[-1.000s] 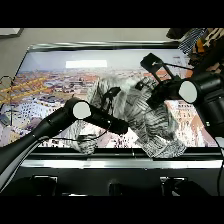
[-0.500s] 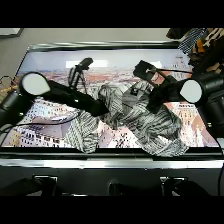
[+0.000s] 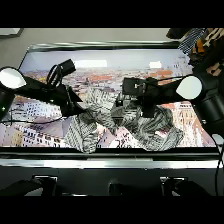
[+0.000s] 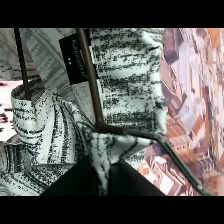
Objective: Fold the clothes and pants, and hang the long-sleeved shirts on hangers.
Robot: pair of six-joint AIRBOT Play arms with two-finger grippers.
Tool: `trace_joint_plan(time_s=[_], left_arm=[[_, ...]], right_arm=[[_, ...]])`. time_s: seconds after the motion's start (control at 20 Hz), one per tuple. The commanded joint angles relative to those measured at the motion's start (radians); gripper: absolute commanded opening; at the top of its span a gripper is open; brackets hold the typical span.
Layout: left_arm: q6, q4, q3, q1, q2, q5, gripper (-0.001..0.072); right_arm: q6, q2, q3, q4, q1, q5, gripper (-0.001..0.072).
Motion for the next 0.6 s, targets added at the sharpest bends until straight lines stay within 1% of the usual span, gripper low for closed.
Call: trace_joint_plan(time_s=[0.0,0.05,0.15,0.25,0.3,0.35,0.4,0.45,0.5,0.55], left_arm=[[0.24,-0.086,-0.076,0.028,0.002,0.001,0.056],[0.261,-0.115,-0.09,0.025,0.0,0.001,0.056],[0.268,-0.151,-0.111,0.006,-0.005,0.001,0.056],[0.268,-0.151,-0.118,-0.014,-0.018,0.002,0.0558],[0.267,-0.151,-0.118,-0.022,-0.024,0.006,0.0546],[0.268,-0.151,-0.118,-0.029,-0.03,0.016,0.0463],[0.272,-0.151,-0.118,-0.029,-0.034,0.023,0.022],[0.303,-0.151,-0.118,-0.029,-0.035,0.023,0.0018],[0.312,-0.151,-0.117,-0.029,-0.035,0.024,0.002],[0.31,-0.151,-0.117,-0.029,-0.035,0.027,0.0019]], right_arm=[[-0.057,-0.014,0.0,0.051,0.0,0.004,0.0024],[-0.056,-0.017,0.0,0.052,0.0,0.004,0.0024],[-0.056,-0.019,0.0,0.054,0.0,-0.006,0.0024],[-0.056,-0.019,0.0,0.054,0.0,-0.008,0.0024],[-0.056,-0.019,0.0,0.055,0.0,-0.007,0.0024],[-0.056,-0.019,0.0,0.058,0.0,-0.006,0.0024],[-0.056,-0.019,0.0,0.065,0.0,-0.005,0.0025],[-0.049,-0.019,0.0,0.076,0.0,-0.003,0.0026],[-0.027,-0.018,0.0,0.076,0.0,-0.003,0.0028],[0.002,-0.018,0.0,0.073,-0.001,-0.004,0.0106]])
